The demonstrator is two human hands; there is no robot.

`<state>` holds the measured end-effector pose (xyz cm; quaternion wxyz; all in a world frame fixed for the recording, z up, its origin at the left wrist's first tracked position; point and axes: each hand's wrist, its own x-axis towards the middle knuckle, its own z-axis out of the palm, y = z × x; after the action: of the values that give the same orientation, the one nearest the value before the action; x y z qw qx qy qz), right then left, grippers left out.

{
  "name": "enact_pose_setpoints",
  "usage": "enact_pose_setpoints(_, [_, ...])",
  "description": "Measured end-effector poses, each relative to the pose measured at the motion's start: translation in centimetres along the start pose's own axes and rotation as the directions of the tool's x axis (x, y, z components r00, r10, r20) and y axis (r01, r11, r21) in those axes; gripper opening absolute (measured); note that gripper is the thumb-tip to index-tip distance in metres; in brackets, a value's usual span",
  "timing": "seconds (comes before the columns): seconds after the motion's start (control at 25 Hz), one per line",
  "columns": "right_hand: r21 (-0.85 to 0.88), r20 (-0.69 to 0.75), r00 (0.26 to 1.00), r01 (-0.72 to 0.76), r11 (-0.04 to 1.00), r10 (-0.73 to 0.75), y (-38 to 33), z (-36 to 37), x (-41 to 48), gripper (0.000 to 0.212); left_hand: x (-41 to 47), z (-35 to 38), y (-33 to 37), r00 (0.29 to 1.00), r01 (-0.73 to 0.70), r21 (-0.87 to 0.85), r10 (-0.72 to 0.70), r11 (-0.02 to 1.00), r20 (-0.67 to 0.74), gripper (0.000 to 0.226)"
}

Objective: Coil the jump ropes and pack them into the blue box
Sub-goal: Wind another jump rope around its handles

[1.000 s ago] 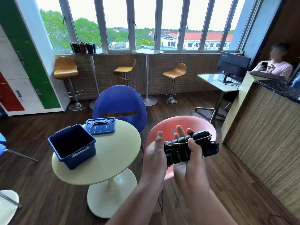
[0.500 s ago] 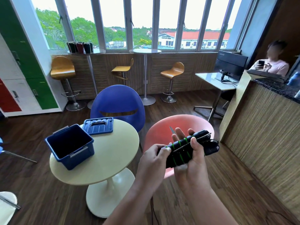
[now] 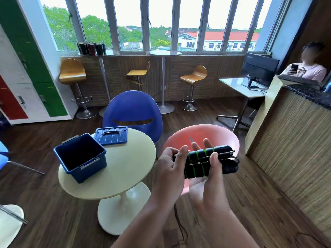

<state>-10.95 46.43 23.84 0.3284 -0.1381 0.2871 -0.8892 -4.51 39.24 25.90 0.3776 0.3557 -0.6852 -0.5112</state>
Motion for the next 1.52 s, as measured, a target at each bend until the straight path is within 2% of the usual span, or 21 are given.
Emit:
enact_pose_setpoints(0.04, [-0.012, 0.066, 0.994, -0.085, 0.996, 0.086, 0.3, 0.0, 0.0, 0.090, 0.3, -0.1, 0.2, 1.000, -0.018, 0.013, 0.019, 1.000, -0.010, 0.046])
enact_pose_setpoints(0.08, [-0.095, 0.144, 0.969, -0.190, 0.977, 0.202, 0.8, -0.3, -0.3, 0.093, 0.7, -0.3, 0.5, 0.999, -0.035, 0.027, 0.036, 0.999, -0.016, 0.047])
enact_pose_setpoints(0.16, [-0.421, 0.215, 0.868, -0.332, 0.844, 0.448, 2.4, -2.1, -0.6, 0.073, 1.4, -1.1, 0.9, 0.997, -0.067, 0.077, 0.069, 0.995, -0.024, 0.049])
enact_pose_setpoints(0.24, [-0.681, 0.205, 0.761, -0.340, 0.648, 0.615, 3.2, -5.0, -0.6, 0.044, 2.2, -2.2, 1.0, 0.995, -0.085, 0.134, 0.090, 0.987, -0.038, 0.046])
enact_pose_setpoints(0.32, [-0.813, 0.187, 0.708, -0.277, 0.512, 0.681, 2.4, -7.4, -0.2, 0.025, 3.0, -3.6, 0.7, 0.993, -0.083, 0.167, 0.096, 0.982, -0.070, 0.044])
enact_pose_setpoints(0.36, [-0.832, 0.156, 0.712, -0.279, 0.480, 0.685, 1.5, -8.2, 0.3, 0.022, 3.2, -4.3, 0.4, 0.992, -0.079, 0.178, 0.095, 0.981, -0.079, 0.044])
enact_pose_setpoints(0.44, [-0.863, 0.101, 0.770, -0.247, 0.441, 0.630, -0.8, -9.0, 2.0, 0.024, 3.1, -5.5, -0.3, 0.992, -0.085, 0.225, 0.103, 0.971, -0.073, 0.042])
enact_pose_setpoints(0.6, [-0.934, 0.122, 0.869, -0.063, 0.351, 0.480, -5.7, -6.6, 6.1, 0.040, 2.1, -7.0, -1.1, 0.985, -0.148, 0.366, 0.170, 0.919, -0.030, 0.036])
enact_pose_setpoints(0.72, [-0.942, 0.151, 0.898, 0.004, 0.336, 0.413, -8.7, -2.6, 8.0, 0.031, 1.7, -7.3, -1.5, 0.985, -0.171, 0.442, 0.164, 0.880, 0.054, 0.031])
enact_pose_setpoints(0.84, [-0.939, 0.155, 0.902, 0.008, 0.343, 0.404, -9.7, 2.2, 7.9, 0.033, 1.6, -6.7, -2.4, 0.986, -0.165, 0.499, 0.128, 0.851, 0.108, 0.030])
enact_pose_setpoints(1.04, [-0.878, 0.218, 0.837, -0.057, 0.476, 0.502, -8.2, 6.7, 2.0, 0.035, 2.9, -5.9, -3.0, 0.991, -0.095, 0.494, 0.131, 0.864, -0.039, 0.032])
enact_pose_setpoints(1.16, [-0.841, 0.256, 0.791, -0.101, 0.531, 0.556, -4.4, 4.7, -2.5, 0.035, 4.3, -6.4, -2.7, 0.975, -0.051, 0.408, 0.134, 0.911, -0.177, 0.035])
enact_pose_setpoints(1.24, [-0.784, 0.232, 0.778, -0.206, 0.586, 0.584, -1.5, 2.9, -4.7, 0.032, 4.3, -6.0, -1.7, 0.964, -0.070, 0.343, 0.152, 0.937, -0.217, 0.034])
enact_pose_setpoints(1.32, [-0.697, 0.243, 0.728, -0.329, 0.638, 0.641, 0.9, 0.6, -5.3, 0.032, 3.8, -5.2, -0.4, 0.962, -0.087, 0.291, 0.156, 0.953, -0.225, 0.033])
enact_pose_setpoints(1.4, [-0.706, 0.251, 0.668, -0.368, 0.605, 0.700, 2.2, -2.0, -4.3, 0.040, 3.4, -4.8, 0.3, 0.965, -0.066, 0.203, 0.114, 0.977, -0.235, 0.035])
enact_pose_setpoints(1.44, [-0.731, 0.252, 0.661, -0.349, 0.587, 0.707, 2.4, -3.4, -3.4, 0.041, 3.4, -5.0, 0.3, 0.971, -0.045, 0.147, 0.078, 0.988, -0.228, 0.038])
enact_pose_setpoints(1.52, [-0.779, 0.212, 0.701, -0.299, 0.551, 0.681, 1.5, -5.3, -1.3, 0.029, 3.3, -5.6, 0.2, 0.986, 0.002, 0.060, 0.008, 0.998, -0.165, 0.043])
